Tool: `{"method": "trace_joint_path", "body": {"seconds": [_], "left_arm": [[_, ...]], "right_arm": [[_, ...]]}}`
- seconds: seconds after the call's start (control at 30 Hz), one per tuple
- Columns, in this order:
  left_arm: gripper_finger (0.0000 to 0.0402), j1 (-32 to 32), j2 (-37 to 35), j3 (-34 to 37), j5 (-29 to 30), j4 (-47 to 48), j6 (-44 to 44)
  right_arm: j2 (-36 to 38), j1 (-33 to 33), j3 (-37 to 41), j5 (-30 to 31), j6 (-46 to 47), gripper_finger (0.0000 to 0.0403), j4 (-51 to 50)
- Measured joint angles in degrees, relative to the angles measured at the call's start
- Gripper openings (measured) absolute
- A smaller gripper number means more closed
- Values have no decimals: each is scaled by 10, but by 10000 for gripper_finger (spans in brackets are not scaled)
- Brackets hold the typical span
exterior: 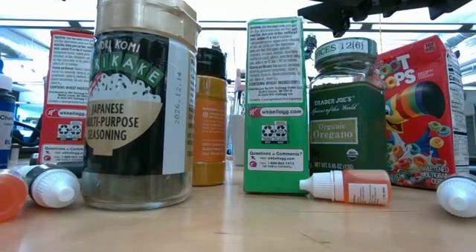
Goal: Pick & Place Kitchen Items
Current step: Put the large blue food coloring bottle into the black basket
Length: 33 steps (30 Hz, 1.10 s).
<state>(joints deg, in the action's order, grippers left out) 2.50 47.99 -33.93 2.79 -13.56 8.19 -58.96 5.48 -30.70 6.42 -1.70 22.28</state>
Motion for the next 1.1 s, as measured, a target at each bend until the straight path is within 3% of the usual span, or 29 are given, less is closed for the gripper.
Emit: {"method": "trace_joint_path", "body": {"seconds": [0.17, 0.27, 0.47, 0.57, 0.8, 1.1], "left_arm": [[126, 0, 0, 0, 1, -23, -6], [126, 0, 0, 0, -26, -10, -54], [126, -5, 0, 0, -100, 91, -148], [126, -29, 0, 0, -94, 161, -198], [126, -165, 0, 0, 10, 176, -248], [126, -404, 26, 0, 250, 179, -257]], "right_arm": [[0, 0, 0, 0, -26, 242, 0], [0, 0, 0, 1, -65, 242, 6], [0, 0, 0, 2, -152, 242, 47], [0, 0, 0, 2, -164, 242, 71], [0, -1, 0, 2, -184, 242, 116], [0, -1, 0, 2, -185, 242, 113]]}}
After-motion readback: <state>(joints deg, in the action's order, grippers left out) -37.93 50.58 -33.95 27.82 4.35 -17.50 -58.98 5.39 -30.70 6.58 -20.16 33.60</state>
